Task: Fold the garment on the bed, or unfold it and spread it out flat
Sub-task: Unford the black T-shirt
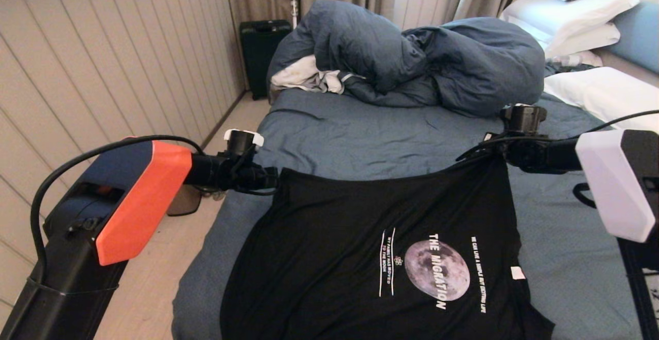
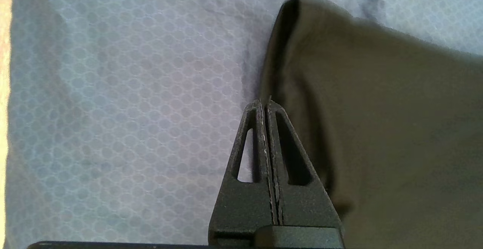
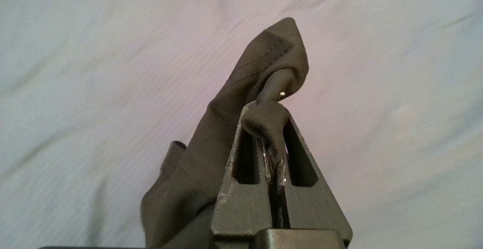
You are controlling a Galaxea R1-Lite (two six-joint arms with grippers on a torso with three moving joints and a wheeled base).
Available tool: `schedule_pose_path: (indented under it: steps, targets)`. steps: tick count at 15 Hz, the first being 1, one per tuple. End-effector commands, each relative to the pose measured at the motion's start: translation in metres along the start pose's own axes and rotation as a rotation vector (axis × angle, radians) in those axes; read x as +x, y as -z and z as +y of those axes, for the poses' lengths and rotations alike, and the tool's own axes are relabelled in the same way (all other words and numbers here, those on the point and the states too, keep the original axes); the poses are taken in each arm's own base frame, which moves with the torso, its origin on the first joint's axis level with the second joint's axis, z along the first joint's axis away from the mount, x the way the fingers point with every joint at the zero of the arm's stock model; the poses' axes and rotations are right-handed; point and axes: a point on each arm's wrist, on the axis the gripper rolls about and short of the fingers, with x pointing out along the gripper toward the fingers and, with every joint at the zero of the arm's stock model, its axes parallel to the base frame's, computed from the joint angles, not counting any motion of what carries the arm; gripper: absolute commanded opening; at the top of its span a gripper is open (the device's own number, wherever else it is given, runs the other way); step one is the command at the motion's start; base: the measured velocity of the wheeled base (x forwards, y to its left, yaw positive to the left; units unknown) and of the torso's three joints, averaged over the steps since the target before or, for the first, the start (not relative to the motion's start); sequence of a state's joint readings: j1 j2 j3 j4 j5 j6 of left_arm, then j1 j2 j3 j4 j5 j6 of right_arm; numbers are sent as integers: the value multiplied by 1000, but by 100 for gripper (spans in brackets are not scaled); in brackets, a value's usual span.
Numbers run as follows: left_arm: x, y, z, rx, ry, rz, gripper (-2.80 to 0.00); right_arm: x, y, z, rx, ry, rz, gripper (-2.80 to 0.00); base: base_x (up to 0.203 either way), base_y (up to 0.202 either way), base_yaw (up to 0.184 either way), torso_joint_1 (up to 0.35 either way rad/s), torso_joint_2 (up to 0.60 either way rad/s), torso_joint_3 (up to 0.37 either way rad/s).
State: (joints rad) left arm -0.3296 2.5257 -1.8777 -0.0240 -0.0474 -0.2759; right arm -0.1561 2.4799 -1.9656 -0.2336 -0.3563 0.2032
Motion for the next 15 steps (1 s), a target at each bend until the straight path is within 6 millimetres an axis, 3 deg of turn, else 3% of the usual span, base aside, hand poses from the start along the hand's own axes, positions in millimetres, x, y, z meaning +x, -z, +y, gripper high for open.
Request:
schedule_pose_path:
  steps: [1,4,7,11,12,15]
  targets:
    - [-1,-1,0,-2,1,-3,-280,-6,-21,-9,12,8,-43,-280,0,0,0,0,0,0]
    - [-1,-1,0,-1,1,-4,-280,1,-10,-11,-46,5,-20,-280,0,0,0,0,0,0]
    - [-1,-2,0,-2,2,-7,-280,18,21,-11,-98,6,24,-280,0,0,0,0,0,0]
    - [-2,-4,-1,-2,3,-15,-280,23,28,-13,-114,-2,36,-280,0,0,0,0,0,0]
    - [-2,-4,-1,-2,2,-16,-280,23,29,-13,-118,-1,37,0,0,0,0,0,0,0]
    - [-3,-4,-1,-3,2,-14,-280,25,22,-24,-110,12,18,0,0,0,0,0,0,0]
